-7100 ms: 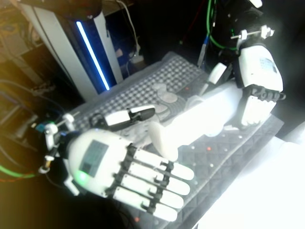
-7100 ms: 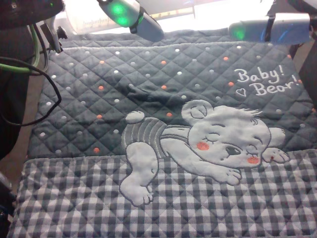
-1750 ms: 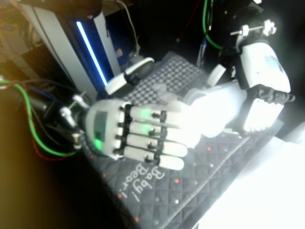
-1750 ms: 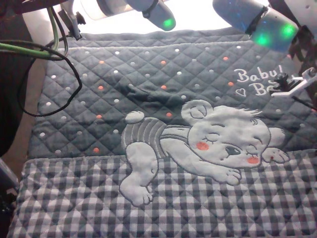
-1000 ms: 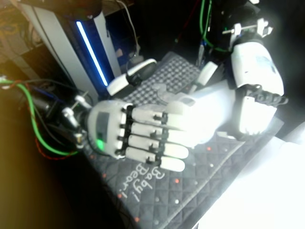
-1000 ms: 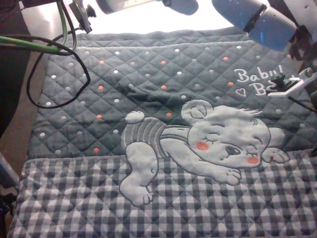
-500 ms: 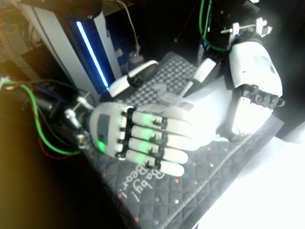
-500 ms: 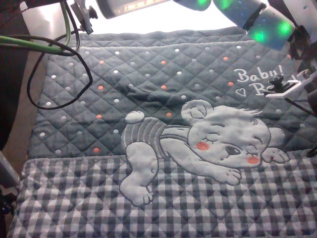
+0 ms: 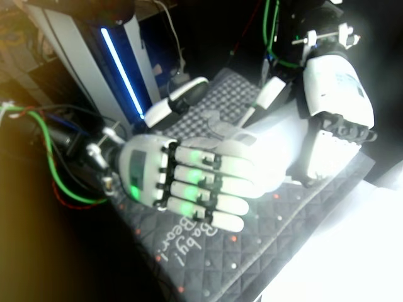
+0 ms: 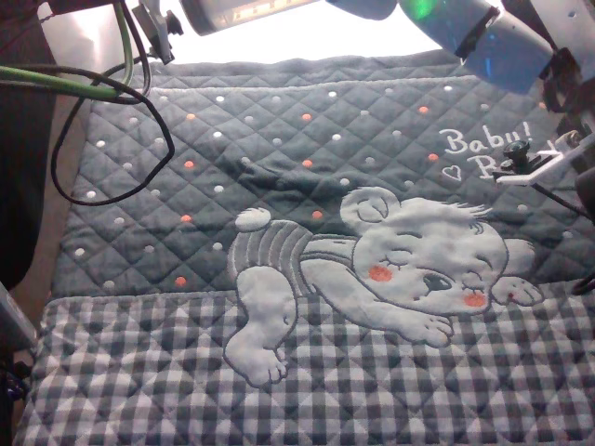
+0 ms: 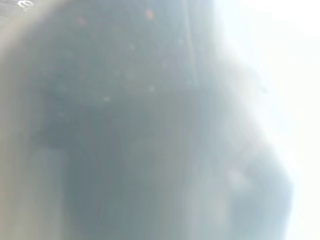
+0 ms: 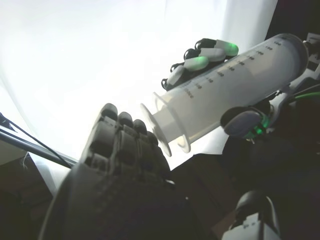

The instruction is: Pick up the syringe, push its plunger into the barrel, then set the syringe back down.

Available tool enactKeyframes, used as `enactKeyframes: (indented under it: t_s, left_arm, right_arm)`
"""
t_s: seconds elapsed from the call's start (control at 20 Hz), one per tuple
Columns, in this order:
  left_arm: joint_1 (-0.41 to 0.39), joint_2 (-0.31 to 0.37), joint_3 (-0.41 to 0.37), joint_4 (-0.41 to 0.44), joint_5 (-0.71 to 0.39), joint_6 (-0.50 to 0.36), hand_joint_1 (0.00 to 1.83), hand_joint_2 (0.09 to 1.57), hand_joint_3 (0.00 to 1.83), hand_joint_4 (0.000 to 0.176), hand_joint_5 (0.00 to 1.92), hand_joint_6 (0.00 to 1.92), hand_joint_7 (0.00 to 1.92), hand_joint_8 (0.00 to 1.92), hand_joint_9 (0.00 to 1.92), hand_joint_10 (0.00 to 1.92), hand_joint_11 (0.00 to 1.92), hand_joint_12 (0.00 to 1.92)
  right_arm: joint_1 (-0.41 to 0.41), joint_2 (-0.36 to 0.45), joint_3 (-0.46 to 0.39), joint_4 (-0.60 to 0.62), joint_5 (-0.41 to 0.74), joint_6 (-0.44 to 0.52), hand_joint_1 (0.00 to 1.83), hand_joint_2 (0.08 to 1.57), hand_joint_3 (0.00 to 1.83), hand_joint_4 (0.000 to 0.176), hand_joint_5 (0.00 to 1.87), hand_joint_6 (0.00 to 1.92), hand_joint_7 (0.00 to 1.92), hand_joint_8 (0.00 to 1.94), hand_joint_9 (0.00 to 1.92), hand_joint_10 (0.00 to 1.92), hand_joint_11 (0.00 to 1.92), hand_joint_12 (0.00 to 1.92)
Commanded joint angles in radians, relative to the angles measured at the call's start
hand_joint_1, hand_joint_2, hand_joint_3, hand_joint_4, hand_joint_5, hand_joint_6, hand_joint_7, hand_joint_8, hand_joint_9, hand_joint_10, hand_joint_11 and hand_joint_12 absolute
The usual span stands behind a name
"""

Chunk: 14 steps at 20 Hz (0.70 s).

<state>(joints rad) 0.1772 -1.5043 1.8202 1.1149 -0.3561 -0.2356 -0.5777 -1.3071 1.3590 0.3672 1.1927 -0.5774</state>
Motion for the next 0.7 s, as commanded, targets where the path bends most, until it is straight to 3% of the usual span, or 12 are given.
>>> enactKeyframes:
  t_s: [0.0,0.1,0.15,0.2,0.25,0.3,0.35,0.4,0.45,0.5,0.55,0.65]
  left_arm:
    - [-0.039,-0.017,-0.003,-0.078,-0.109,-0.029,0.80,1.42,0.01,0.000,0.47,1.72,0.87,1.88,1.16,1.92,1.22,1.92]
    - [-0.039,-0.018,-0.003,-0.079,-0.110,-0.029,0.91,1.37,0.00,0.000,0.55,1.61,0.79,1.84,1.04,1.92,1.13,1.92]
    - [-0.039,-0.021,-0.003,-0.079,-0.110,-0.029,0.80,1.52,0.01,0.000,0.35,1.86,0.40,1.69,0.54,1.92,0.63,1.92]
    - [-0.039,-0.022,-0.003,-0.079,-0.110,-0.029,0.76,1.56,0.00,0.000,0.30,1.91,0.34,1.36,0.36,1.66,0.36,1.92]
    - [-0.039,-0.024,-0.003,-0.079,-0.111,-0.029,0.72,1.55,0.00,0.000,0.31,1.92,0.32,1.18,0.28,1.50,0.22,1.92]
    - [-0.039,-0.024,-0.003,-0.079,-0.111,-0.029,0.14,1.57,0.02,0.000,0.23,1.17,0.44,0.79,0.37,1.15,0.23,1.74]
    - [-0.038,-0.025,-0.003,-0.079,-0.111,-0.029,0.03,1.56,0.01,0.000,0.15,0.67,0.42,0.46,0.36,0.84,0.18,1.58]
    - [-0.037,-0.025,-0.003,-0.079,-0.111,-0.029,0.24,1.57,0.06,0.000,0.37,0.34,0.59,0.85,0.55,1.43,0.44,1.85]
    - [-0.036,-0.025,-0.003,-0.079,-0.111,-0.029,0.47,1.57,0.13,0.000,0.40,0.16,0.51,1.32,0.55,1.82,0.55,1.91]
    - [-0.034,-0.025,-0.001,-0.079,-0.111,-0.029,0.73,1.45,0.10,0.000,0.42,1.46,0.65,1.72,0.97,1.90,1.06,1.92]
    - [-0.033,-0.025,0.000,-0.079,-0.111,-0.029,0.80,1.41,0.03,0.000,0.48,1.66,0.86,1.88,1.20,1.92,1.29,1.92]
    - [-0.033,-0.025,0.000,-0.079,-0.112,-0.029,0.87,1.37,0.00,0.002,0.55,1.62,1.11,1.92,1.39,1.92,1.46,1.92]
  right_arm:
    - [0.004,-0.014,-0.007,-0.092,0.036,0.003,0.00,0.81,0.00,0.000,0.01,0.00,0.00,0.00,0.00,0.00,0.00,0.00]
    - [0.003,-0.016,-0.007,-0.092,0.036,0.004,0.00,0.84,0.01,0.000,0.00,0.00,0.00,0.00,0.00,0.00,0.00,0.00]
    - [0.001,-0.017,-0.007,-0.092,0.036,0.006,0.00,0.87,0.02,0.000,0.00,0.00,0.00,0.00,0.00,0.00,0.00,0.00]
    - [0.001,-0.018,-0.007,-0.092,0.036,0.008,0.00,0.87,0.02,0.000,0.00,0.00,0.00,0.00,0.00,0.00,0.00,0.00]
    - [0.001,-0.020,-0.007,-0.093,0.036,0.014,0.00,0.87,0.02,0.000,0.00,0.00,0.00,0.00,0.00,0.00,0.00,0.00]
    - [0.001,-0.020,-0.007,-0.093,0.036,0.014,0.00,0.90,0.01,0.000,0.00,0.00,0.08,0.01,0.07,0.01,0.06,0.03]
    - [0.001,-0.021,-0.007,-0.093,0.036,0.015,0.00,0.92,0.00,0.000,0.03,0.00,0.20,0.01,0.18,0.02,0.13,0.09]
    - [0.001,-0.021,-0.007,-0.093,0.036,0.016,0.00,0.91,0.00,0.000,0.04,0.00,0.14,0.00,0.13,0.00,0.10,0.09]
    - [0.001,-0.020,-0.007,-0.093,0.036,0.017,0.00,0.93,0.00,0.000,0.06,0.01,0.20,0.00,0.18,0.00,0.09,0.20]
    - [-0.001,-0.017,-0.007,-0.093,0.036,0.018,0.00,0.92,0.00,0.000,0.08,0.01,0.16,0.00,0.16,0.00,0.02,0.35]
    - [-0.002,-0.012,-0.007,-0.093,0.036,0.020,0.00,0.91,0.00,0.000,0.04,0.00,0.12,0.00,0.12,0.00,0.00,0.36]
    - [-0.002,-0.005,-0.007,-0.093,0.036,0.023,0.00,0.86,0.00,0.000,0.00,0.00,0.00,0.00,0.00,0.00,0.00,0.03]
